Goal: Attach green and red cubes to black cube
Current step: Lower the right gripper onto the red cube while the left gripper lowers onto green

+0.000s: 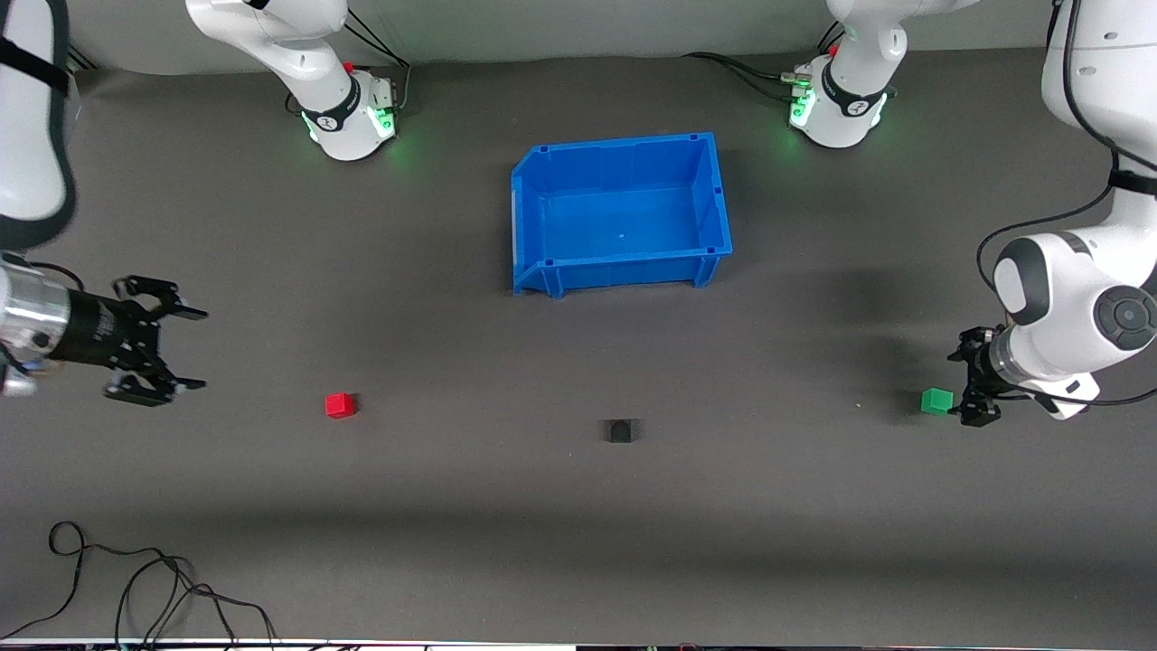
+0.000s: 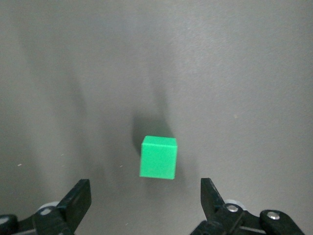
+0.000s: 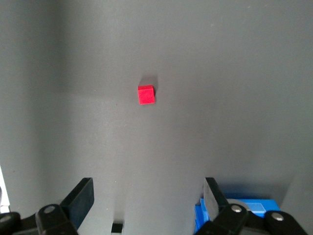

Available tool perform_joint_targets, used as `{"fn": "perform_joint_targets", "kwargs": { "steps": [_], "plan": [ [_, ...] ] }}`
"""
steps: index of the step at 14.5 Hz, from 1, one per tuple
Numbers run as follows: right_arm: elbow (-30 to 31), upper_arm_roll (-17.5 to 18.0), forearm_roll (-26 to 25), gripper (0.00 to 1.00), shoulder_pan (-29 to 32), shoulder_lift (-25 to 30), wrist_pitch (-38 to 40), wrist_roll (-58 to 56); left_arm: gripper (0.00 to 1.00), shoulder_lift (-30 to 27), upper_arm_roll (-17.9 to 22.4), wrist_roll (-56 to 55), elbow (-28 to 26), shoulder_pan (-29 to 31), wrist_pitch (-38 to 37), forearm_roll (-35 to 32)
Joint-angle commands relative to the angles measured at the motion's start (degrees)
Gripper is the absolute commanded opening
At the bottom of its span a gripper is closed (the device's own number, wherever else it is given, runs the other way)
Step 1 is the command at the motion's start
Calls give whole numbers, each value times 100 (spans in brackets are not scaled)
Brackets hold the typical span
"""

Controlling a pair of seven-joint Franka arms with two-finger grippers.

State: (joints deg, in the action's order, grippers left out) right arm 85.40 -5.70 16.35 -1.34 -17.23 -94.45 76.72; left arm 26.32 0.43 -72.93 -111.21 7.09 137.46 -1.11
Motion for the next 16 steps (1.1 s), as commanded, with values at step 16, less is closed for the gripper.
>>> {"fn": "perform_joint_targets", "kwargs": {
  "steps": [16],
  "plan": [
    [1734,-45,1651,100,46,-1010,-2427,-1965,100,1068,-122,2319,1436,530,-1274,1878]
  ]
}}
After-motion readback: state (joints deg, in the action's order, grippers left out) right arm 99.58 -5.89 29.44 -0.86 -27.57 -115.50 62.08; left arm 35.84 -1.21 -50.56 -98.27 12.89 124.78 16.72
